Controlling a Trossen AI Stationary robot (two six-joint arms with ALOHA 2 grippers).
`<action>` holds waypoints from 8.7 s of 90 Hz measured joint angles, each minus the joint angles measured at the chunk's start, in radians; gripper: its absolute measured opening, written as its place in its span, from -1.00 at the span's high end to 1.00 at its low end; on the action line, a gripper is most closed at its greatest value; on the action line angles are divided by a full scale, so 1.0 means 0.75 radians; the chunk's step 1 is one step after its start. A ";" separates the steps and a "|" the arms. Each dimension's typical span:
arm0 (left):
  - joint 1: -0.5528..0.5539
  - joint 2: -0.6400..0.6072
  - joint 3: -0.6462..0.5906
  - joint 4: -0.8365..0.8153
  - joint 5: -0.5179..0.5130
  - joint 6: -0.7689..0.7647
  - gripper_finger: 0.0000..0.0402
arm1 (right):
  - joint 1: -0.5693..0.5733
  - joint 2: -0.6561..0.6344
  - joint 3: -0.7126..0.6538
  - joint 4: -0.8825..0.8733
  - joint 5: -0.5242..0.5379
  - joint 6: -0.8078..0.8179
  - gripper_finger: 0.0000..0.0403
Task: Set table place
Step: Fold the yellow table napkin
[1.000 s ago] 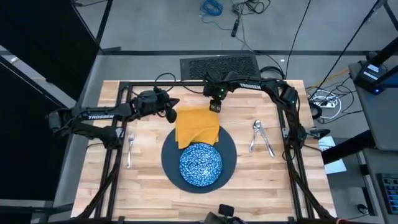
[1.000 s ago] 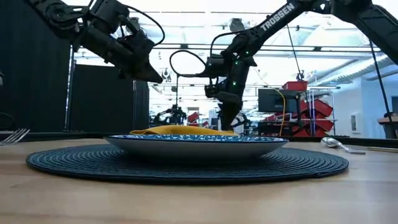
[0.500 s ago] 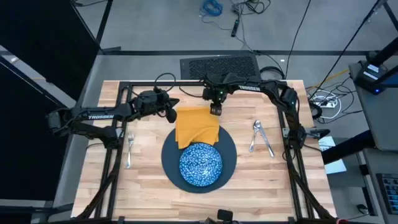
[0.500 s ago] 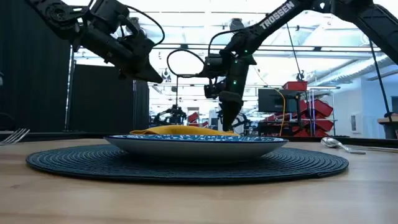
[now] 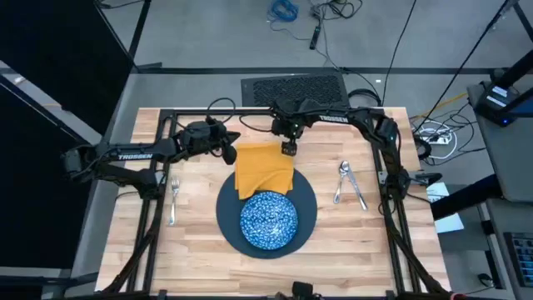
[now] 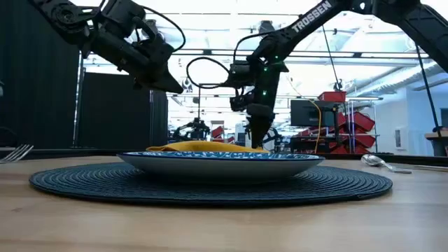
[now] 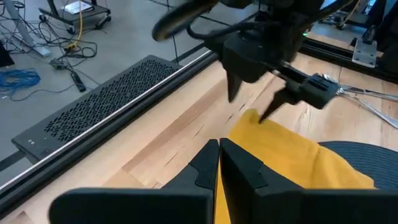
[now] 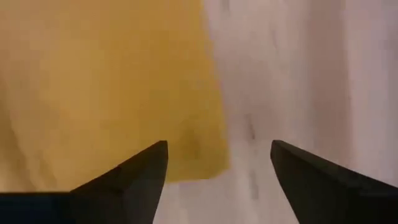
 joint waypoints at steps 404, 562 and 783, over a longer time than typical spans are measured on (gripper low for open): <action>0.001 0.670 0.063 0.038 -0.077 0.455 0.65 | 0.062 -0.067 0.000 -0.117 -0.016 -0.055 1.00; -0.087 -0.039 0.064 -0.182 -0.321 0.487 1.00 | 0.040 -0.481 0.001 -0.076 0.088 0.045 1.00; -0.330 0.014 0.416 -0.604 -0.187 0.422 1.00 | 0.221 -0.758 -0.220 0.091 0.018 0.179 1.00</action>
